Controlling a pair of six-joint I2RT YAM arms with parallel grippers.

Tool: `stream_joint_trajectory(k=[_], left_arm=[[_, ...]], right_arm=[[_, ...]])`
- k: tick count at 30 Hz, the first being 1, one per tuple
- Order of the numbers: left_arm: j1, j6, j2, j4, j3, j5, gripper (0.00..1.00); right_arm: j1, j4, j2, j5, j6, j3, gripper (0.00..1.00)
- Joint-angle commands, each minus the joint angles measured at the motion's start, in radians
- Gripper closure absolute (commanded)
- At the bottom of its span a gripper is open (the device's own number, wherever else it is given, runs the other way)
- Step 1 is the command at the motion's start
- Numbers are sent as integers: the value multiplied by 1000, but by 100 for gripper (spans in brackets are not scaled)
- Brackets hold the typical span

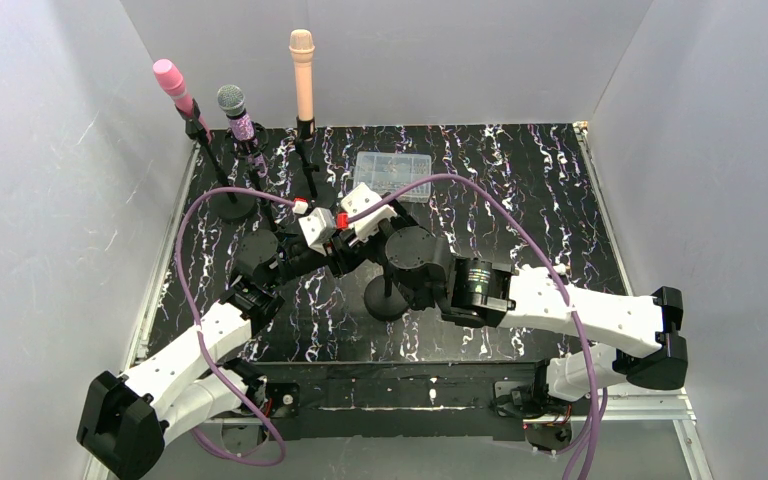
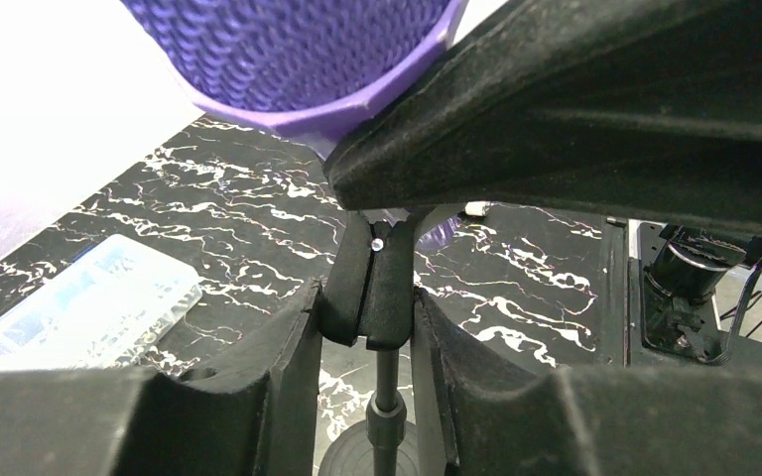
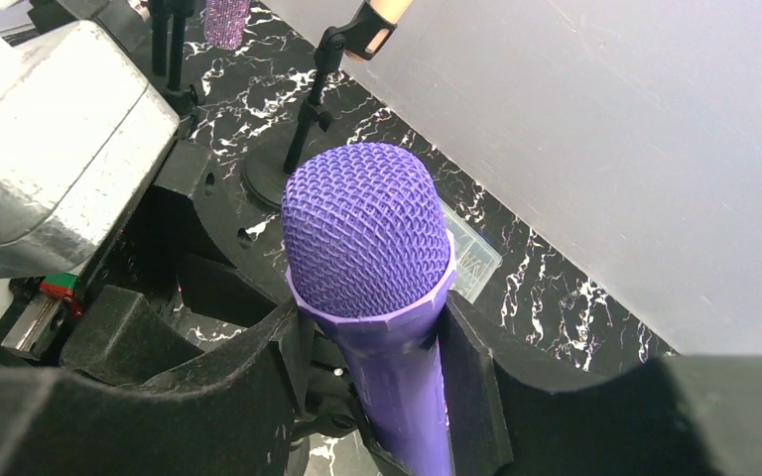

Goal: Remove the microphone from the stand

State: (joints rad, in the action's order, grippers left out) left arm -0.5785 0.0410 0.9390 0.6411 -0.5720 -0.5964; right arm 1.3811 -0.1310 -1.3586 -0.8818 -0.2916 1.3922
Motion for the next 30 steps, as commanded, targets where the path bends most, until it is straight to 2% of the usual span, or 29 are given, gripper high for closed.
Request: stream_joint_trajectory(k=[1, 15, 16, 18, 20, 22, 27, 28, 30], left_arm=[[-3, -32, -11, -28, -31, -1, 100], [-3, -36, -16, -106, -69, -14, 100], [-3, -36, -16, -111, -74, -14, 93], [-3, -36, -19, -119, -82, -13, 71], [-3, -36, -24, -130, -91, -4, 43], [-3, -37, -26, -143, -102, -1, 30], [-3, -35, -25, -176, -136, -3, 5], [-3, -36, -26, -183, -143, -1, 2], [-3, -37, -32, -202, -160, 10, 2]], right_arm=[[3, 3, 28, -33, 28, 68, 72], [3, -113, 76, -51, 48, 193, 73], [3, -117, 82, -58, 47, 195, 73], [3, -124, 90, -66, 45, 197, 73], [2, -135, 96, -73, 47, 200, 73], [3, -148, 98, -79, 53, 204, 73], [2, -172, 98, -108, 70, 206, 73], [2, -174, 96, -124, 72, 204, 73], [-5, -178, 96, -153, 79, 195, 73]])
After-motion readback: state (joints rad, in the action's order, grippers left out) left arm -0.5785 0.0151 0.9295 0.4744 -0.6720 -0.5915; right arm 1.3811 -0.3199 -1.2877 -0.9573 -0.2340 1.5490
